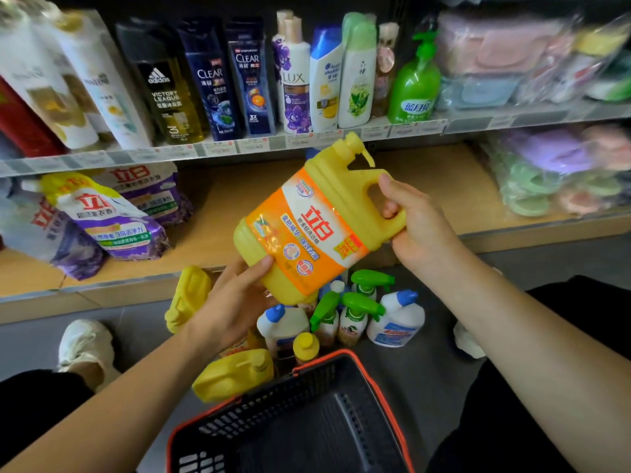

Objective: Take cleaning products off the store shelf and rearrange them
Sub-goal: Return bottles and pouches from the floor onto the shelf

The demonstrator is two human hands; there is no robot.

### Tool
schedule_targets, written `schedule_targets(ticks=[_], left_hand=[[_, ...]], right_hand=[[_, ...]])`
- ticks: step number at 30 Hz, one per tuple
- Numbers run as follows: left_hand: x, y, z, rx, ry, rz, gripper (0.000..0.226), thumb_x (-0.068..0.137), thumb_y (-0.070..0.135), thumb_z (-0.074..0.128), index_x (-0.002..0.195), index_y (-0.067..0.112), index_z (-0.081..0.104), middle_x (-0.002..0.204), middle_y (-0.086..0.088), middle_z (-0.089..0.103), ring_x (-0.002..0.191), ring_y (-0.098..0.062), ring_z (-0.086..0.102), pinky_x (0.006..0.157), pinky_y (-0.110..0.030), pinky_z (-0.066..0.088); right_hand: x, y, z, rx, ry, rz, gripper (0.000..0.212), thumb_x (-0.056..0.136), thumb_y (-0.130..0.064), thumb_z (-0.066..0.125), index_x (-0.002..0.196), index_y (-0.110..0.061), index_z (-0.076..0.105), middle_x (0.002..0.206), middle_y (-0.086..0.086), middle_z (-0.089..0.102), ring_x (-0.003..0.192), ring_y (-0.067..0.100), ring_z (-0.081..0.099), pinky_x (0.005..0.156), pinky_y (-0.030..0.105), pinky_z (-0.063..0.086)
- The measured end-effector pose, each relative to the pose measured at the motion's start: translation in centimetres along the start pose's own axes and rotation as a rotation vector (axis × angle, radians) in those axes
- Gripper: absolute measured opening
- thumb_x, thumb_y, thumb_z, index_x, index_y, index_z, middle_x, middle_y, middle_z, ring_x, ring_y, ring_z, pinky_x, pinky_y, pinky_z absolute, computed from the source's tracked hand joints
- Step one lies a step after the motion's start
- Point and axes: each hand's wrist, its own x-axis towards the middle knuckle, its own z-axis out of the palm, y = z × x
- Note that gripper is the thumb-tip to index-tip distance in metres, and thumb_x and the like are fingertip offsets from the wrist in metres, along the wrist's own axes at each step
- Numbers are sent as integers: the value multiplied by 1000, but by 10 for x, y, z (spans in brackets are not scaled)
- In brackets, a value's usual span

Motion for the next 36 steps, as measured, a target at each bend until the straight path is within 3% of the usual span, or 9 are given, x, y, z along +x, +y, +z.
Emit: schedule_targets(ticks=[3,8,15,17,20,23,28,33,36], left_hand=[[-2,3,6,-49,3,79,56,95,22,60,148,21,43,144,-14,58,122,-41,61,65,-38,61],[-4,17,11,51,88,272,65,83,21,74,140,30,45,135,-5,65,121,-31,65,86,-54,59],[-16,37,15,345,205,538,78,70,32,87,136,38,46,129,2,65,118,-25,66,84,-50,61],[-19,45,13,582,223,663,82,66,40,89,137,39,48,133,8,60,123,-18,61,92,-48,58],[-22,50,13,831,215,756,89,63,43,92,141,35,50,134,29,54,126,2,52,99,-24,51],[-25,50,12,939,171,711,94,61,39,96,143,33,51,133,33,54,126,5,51,101,-28,52],[-32,53,17,1136,-7,730,92,62,48,91,144,32,52,136,12,61,126,-8,57,98,-48,53],[-42,51,19,1163,-99,698,95,61,46,93,145,28,53,132,9,63,125,-10,58,101,-42,51],[-44,52,22,1168,-112,726,83,70,49,85,142,21,56,127,3,63,120,-11,58,98,-34,49]], right_hand=[[4,7,-3,35,2,7,9,95,-21,65,90,-14,68,72,0,57,65,11,55,63,27,49],[3,23,0,27,-9,110,38,102,-26,53,134,-5,59,126,17,67,114,29,65,95,45,53],[-9,34,4,-195,-12,223,14,101,-35,57,109,-31,68,119,6,73,107,26,70,85,47,58],[-13,36,3,-366,17,58,7,98,-31,64,100,-35,69,112,-5,75,111,22,68,91,42,56],[-21,40,3,-649,88,-428,25,88,-26,76,111,-32,70,112,-10,71,110,7,65,92,25,53],[-23,38,3,-846,-140,-670,50,80,-37,79,126,-21,66,126,-5,62,118,4,59,97,21,50],[-19,42,7,-1207,-618,-491,100,65,-52,86,150,-36,38,145,-13,49,133,7,47,108,34,43],[-21,51,4,-986,-716,-403,95,56,-33,98,139,-31,51,125,-19,65,117,-4,60,91,13,48],[-27,51,5,-964,-709,-421,94,54,-29,100,137,-20,56,122,-10,68,115,3,63,95,27,53]])
